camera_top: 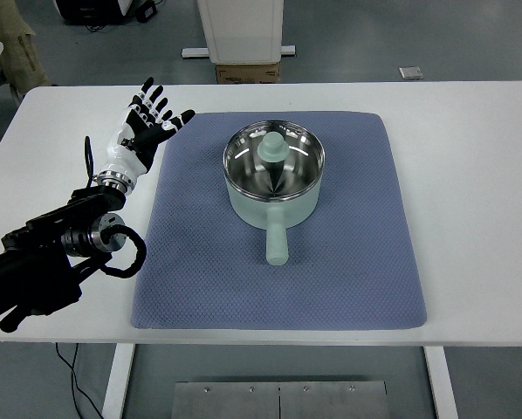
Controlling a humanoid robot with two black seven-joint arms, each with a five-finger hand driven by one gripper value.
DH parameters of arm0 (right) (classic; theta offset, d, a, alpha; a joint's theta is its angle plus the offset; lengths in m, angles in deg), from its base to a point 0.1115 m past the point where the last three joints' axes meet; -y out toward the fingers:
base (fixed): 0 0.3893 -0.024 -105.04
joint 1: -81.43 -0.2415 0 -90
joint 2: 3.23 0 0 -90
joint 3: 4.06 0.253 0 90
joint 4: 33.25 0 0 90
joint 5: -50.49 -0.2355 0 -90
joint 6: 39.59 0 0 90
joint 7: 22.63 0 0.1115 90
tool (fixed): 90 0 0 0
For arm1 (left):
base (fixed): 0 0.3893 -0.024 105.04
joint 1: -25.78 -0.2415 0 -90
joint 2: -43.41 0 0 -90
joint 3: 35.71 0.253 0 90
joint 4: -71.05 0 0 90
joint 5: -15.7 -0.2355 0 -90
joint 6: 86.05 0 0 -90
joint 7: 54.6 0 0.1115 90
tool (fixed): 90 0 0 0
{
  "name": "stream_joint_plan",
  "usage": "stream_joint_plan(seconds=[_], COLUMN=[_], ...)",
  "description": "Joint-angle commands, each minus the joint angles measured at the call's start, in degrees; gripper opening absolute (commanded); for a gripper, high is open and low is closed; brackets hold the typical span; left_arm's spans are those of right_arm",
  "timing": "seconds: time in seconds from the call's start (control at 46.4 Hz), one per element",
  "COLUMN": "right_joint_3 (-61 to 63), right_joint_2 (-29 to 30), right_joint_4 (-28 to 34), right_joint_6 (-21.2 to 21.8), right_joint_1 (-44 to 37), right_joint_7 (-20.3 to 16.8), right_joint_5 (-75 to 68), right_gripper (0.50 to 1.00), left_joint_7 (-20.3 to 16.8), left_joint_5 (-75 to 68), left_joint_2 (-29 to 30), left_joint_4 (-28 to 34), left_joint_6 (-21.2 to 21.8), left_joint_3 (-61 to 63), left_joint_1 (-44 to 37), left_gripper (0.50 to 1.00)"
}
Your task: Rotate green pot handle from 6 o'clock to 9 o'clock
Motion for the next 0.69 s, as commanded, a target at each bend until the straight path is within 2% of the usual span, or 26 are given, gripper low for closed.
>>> stream_joint_plan(seconds=[0.0, 0.237, 0.561, 0.668], right_joint_3=[0.0, 0.0, 0.0, 0.0], right_joint_2=[0.0, 0.0, 0.0, 0.0], right_joint_4=[0.0, 0.0, 0.0, 0.0], right_joint_6=[0.0, 0.0, 0.0, 0.0], right_joint_1=[0.0, 0.0, 0.0, 0.0], right_joint_7=[0.0, 0.0, 0.0, 0.0], right_joint_5=[0.0, 0.0, 0.0, 0.0], right_gripper=[1.0, 1.0, 1.0, 1.0], left_joint_7=[0.0, 0.0, 0.0, 0.0], left_joint_5=[0.0, -0.87, -3.95, -4.57], left_joint_2=[0.08, 0.7, 1.14, 2.98], left_joint_4=[0.0, -0.09, -0.35, -0.96], left_joint_6=[-0.08, -0.17, -2.45, -2.89], left_joint_3=[0.0, 0.0, 0.0, 0.0], left_joint_1=[0.29, 0.37, 1.07, 1.25], left_gripper=[1.0, 1.0, 1.0, 1.0])
